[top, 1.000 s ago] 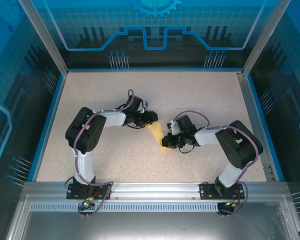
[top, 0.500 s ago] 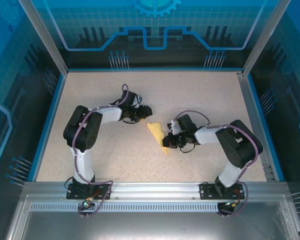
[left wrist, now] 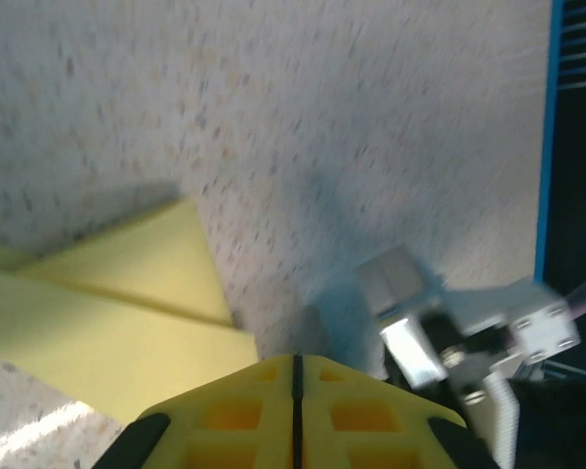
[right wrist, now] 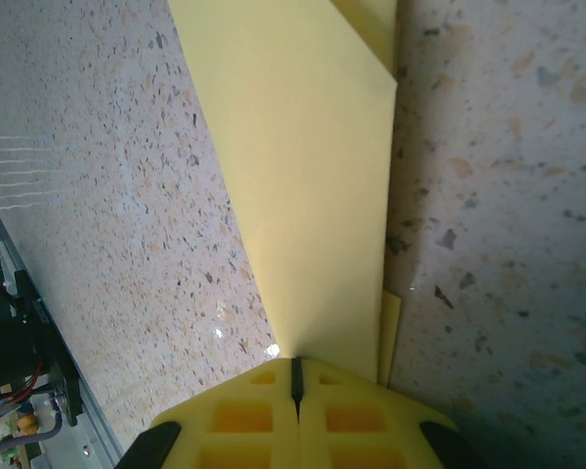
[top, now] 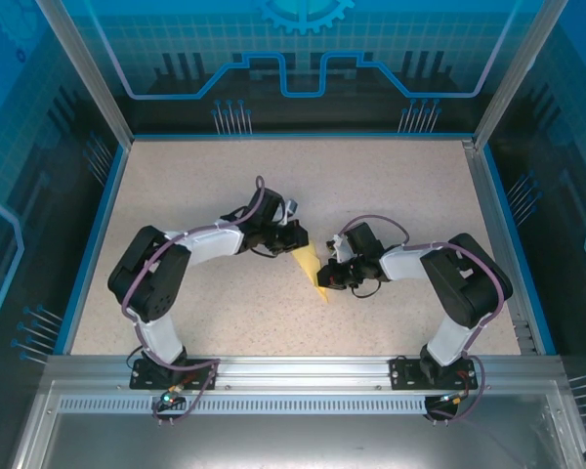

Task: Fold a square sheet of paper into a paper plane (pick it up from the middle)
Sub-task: Fold the wing for the fifth time at the center of the table.

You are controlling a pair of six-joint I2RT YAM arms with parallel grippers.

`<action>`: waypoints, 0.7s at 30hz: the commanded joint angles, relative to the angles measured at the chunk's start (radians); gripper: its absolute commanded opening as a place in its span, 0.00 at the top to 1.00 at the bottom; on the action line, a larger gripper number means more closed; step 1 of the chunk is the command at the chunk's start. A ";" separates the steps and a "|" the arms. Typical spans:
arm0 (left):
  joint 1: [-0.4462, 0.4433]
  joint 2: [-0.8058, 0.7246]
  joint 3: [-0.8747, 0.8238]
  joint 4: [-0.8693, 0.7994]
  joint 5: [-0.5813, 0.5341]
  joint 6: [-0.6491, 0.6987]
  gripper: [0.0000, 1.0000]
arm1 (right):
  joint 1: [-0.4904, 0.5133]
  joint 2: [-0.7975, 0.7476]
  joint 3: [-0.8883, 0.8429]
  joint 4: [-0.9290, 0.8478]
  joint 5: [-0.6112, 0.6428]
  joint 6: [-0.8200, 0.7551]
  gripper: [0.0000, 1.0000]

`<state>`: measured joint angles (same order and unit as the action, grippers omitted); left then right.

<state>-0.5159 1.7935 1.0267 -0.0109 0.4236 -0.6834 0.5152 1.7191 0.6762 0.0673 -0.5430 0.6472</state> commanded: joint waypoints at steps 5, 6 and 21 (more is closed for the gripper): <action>0.009 0.096 -0.021 0.043 0.018 -0.022 0.90 | -0.016 0.039 -0.036 -0.141 0.063 -0.004 0.96; 0.008 0.108 -0.020 0.053 0.020 -0.020 0.90 | -0.017 0.037 -0.035 -0.140 0.060 -0.005 0.96; 0.009 0.190 -0.026 0.030 -0.082 -0.006 0.90 | -0.002 -0.071 0.039 -0.168 0.004 -0.008 0.92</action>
<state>-0.5125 1.9377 1.0161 0.0334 0.3981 -0.7006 0.5144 1.6821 0.6842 -0.0074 -0.5335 0.6456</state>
